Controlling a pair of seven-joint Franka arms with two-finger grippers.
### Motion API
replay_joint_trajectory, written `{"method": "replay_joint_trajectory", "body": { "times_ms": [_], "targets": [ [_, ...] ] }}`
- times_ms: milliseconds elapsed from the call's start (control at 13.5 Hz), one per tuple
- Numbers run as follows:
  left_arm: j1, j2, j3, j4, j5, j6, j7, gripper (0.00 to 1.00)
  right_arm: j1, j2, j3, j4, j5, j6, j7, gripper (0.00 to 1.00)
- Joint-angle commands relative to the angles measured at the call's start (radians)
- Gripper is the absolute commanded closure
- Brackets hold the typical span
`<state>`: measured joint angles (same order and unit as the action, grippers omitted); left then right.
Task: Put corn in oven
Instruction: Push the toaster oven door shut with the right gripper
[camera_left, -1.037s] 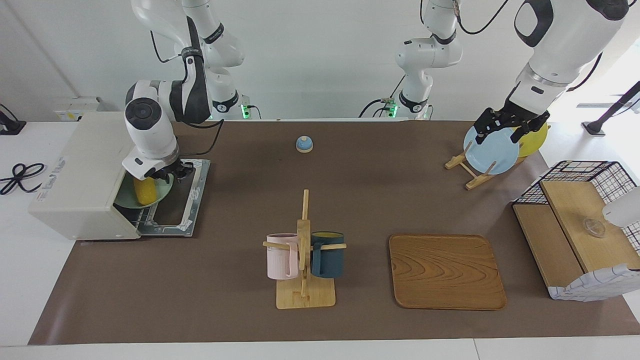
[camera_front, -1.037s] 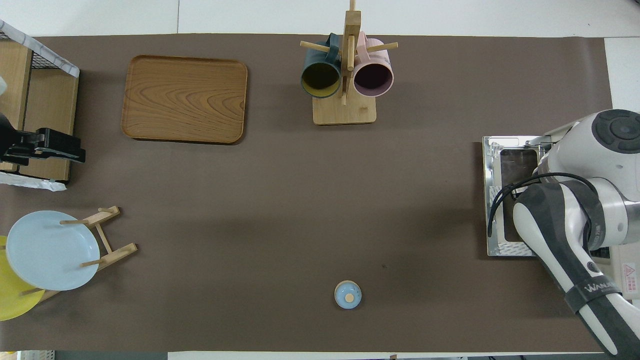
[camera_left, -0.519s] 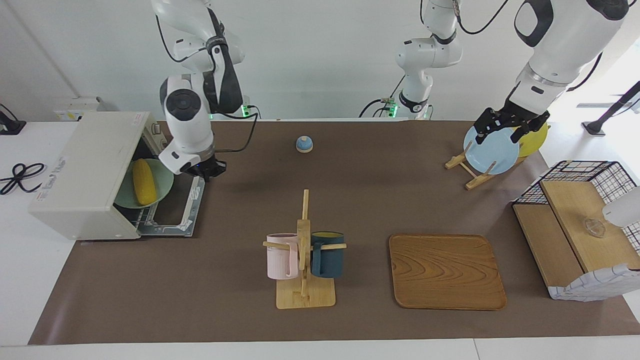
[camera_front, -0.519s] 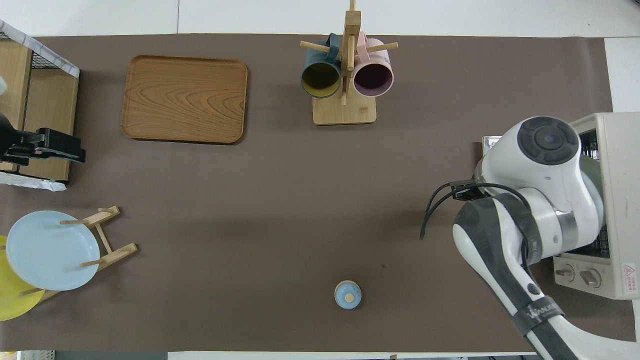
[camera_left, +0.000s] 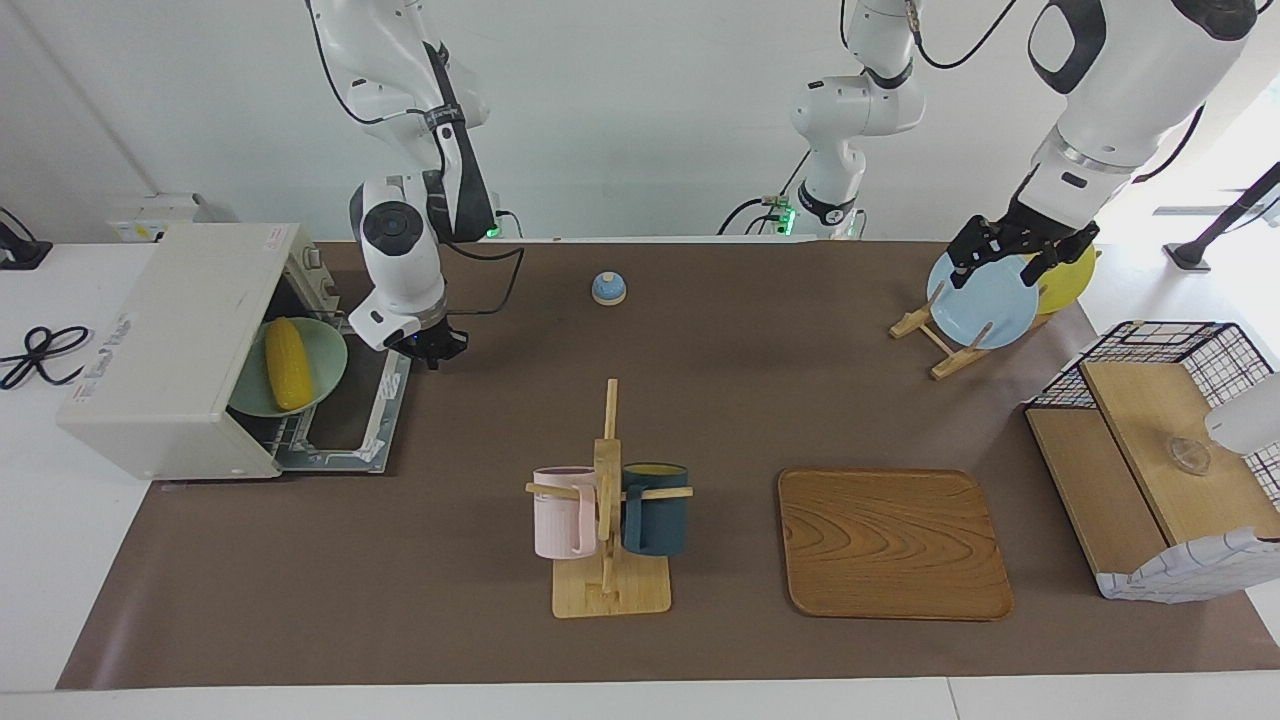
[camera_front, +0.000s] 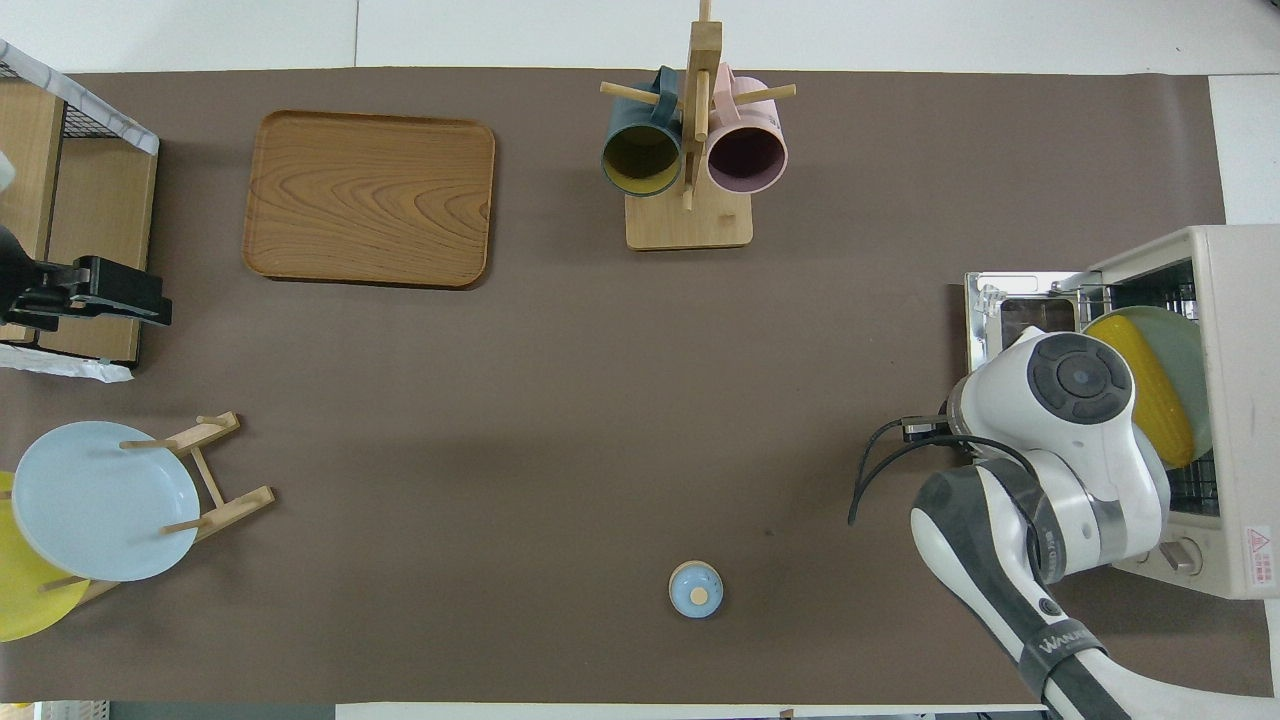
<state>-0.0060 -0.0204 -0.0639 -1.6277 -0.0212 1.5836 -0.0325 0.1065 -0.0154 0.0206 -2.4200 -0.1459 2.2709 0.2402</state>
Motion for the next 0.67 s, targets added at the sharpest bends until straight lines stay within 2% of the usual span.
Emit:
{"method": "replay_joint_trajectory", "body": {
  "times_ms": [0,148,593],
  "targets": [
    [-0.005,-0.006,-0.001,-0.006,0.018,0.003,-0.001,0.0,-0.025,-0.052,0.005,-0.057,0.012,0.019,-0.033,1.0],
    [-0.005,-0.006,-0.001,-0.006,0.018,0.006,-0.001,0.0,-0.027,-0.061,0.004,-0.083,0.012,0.05,-0.035,1.0],
    [-0.005,-0.006,-0.001,-0.006,0.018,0.003,-0.003,0.0,-0.05,-0.064,0.001,-0.087,-0.003,0.038,-0.058,1.0]
  ]
}}
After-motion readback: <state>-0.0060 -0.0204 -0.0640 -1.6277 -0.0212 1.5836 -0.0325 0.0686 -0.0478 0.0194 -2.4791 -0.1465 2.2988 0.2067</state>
